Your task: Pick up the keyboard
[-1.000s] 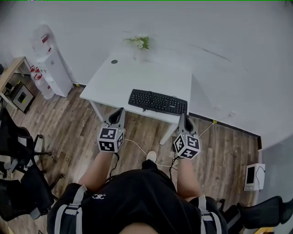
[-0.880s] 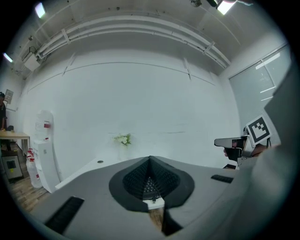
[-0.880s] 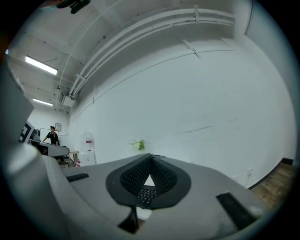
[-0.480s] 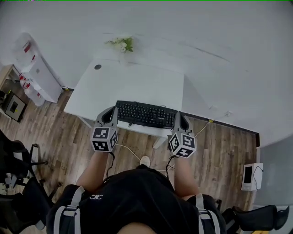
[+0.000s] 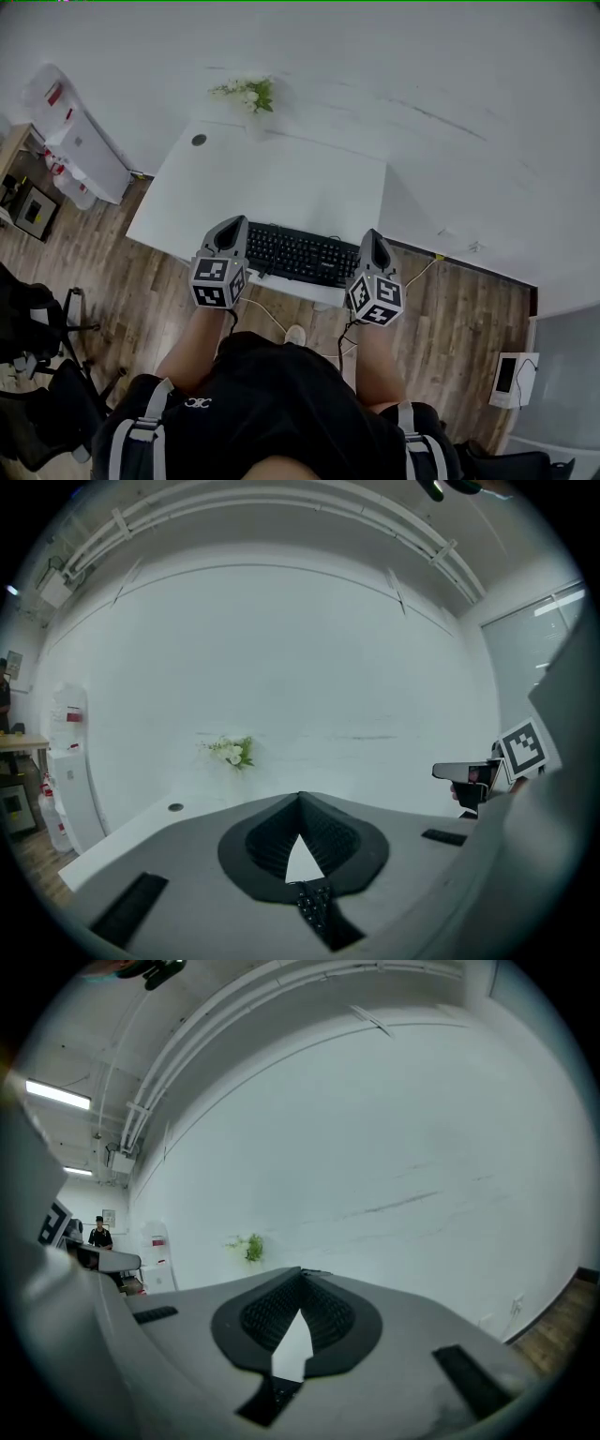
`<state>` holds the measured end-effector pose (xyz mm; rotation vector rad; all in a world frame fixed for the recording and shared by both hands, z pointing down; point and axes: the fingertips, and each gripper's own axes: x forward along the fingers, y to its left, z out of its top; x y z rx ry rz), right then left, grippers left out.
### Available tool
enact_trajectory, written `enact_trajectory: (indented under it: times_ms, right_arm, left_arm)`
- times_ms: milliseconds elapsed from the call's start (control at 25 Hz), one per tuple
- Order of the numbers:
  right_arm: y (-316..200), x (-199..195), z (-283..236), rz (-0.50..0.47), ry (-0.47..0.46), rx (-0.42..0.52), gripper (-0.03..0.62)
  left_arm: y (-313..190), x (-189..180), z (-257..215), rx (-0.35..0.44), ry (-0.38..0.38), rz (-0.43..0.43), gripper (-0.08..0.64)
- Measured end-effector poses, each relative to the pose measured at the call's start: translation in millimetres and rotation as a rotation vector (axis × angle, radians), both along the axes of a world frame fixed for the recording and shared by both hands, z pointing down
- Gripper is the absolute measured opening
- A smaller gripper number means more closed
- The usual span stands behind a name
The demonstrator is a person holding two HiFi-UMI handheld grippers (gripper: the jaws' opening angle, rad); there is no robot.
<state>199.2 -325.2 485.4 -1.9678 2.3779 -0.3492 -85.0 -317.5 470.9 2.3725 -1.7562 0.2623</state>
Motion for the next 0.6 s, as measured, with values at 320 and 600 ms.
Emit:
enact_trajectory:
  times_ms: [320,600]
  right_arm:
    - [-20.7,8.4,13.3,0.036,-0.004,-0.029,0.005]
    - [-31.4,3.2,18.7,0.086,0.036,-0.036,0.005]
  left_arm:
    - [-31.2,-2.0,16.9,-0.034,-0.010,0.028,0.009]
    - [-59.4,-26.3,24.6,-0.043,-0.002,0.059,0.009]
